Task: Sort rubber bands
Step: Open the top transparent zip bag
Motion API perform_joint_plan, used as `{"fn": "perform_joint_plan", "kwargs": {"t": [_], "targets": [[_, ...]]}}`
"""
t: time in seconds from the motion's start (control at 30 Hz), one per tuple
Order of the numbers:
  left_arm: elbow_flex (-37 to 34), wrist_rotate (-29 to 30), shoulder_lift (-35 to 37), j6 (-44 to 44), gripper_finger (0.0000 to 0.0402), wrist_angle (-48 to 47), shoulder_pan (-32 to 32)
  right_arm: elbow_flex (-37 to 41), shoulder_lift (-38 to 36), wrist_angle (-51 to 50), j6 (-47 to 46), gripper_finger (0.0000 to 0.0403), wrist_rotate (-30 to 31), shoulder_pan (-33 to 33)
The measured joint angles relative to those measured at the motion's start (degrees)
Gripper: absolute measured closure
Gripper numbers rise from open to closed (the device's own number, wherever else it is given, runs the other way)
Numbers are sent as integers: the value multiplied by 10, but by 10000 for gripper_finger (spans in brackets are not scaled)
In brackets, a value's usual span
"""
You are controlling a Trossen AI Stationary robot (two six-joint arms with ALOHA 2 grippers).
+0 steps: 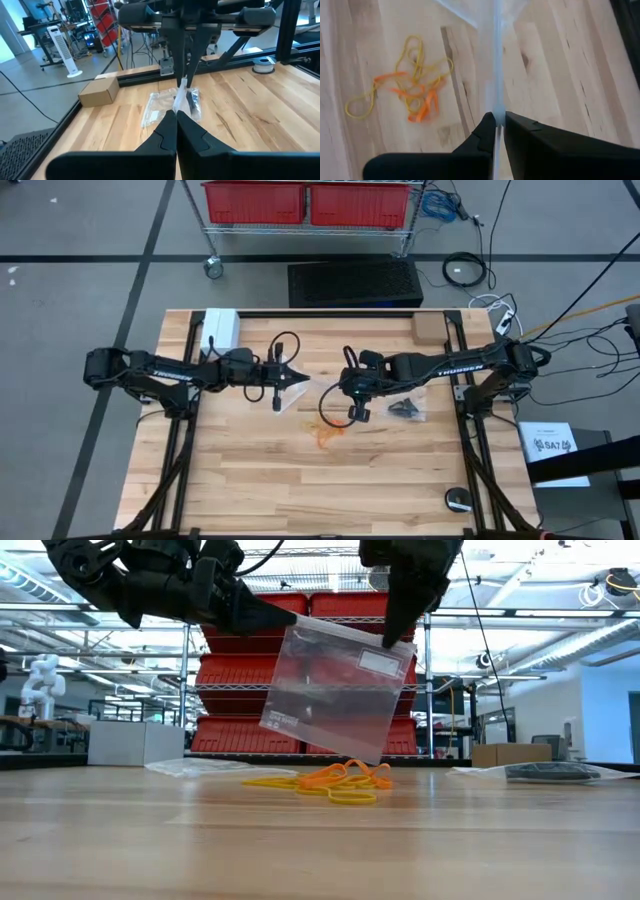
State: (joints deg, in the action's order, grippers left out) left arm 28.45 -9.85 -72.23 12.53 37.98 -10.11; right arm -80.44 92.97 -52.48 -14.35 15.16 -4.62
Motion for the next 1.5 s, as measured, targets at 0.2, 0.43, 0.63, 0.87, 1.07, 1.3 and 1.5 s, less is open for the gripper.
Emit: {"fn": "perform_joint_plan", "kwargs": {"t": [0.2, 0.43, 0.63, 0.87, 1.07, 1.3, 1.5], "targets": [[0, 0, 0, 0, 402, 0, 0, 0, 0, -41, -17, 386, -4, 0], [0, 1, 1, 0, 402, 1, 0, 1, 0, -47, -26, 298, -5, 0], [0, 1, 1, 0, 402, 1, 0, 0, 0, -49, -30, 213, -4, 0], [0, 0, 1, -1, 402, 1, 0, -41, 1, -50, -18, 209, 14, 0], [0, 0, 1, -1, 402, 0, 0, -48, 5, 30, 31, 297, 41, 0], [0, 0, 1, -1, 402, 0, 0, -48, 31, 77, 83, 393, 43, 2], [0, 0, 0, -1, 402, -3, 0, -48, 45, 80, 92, 401, 72, 8]]}}
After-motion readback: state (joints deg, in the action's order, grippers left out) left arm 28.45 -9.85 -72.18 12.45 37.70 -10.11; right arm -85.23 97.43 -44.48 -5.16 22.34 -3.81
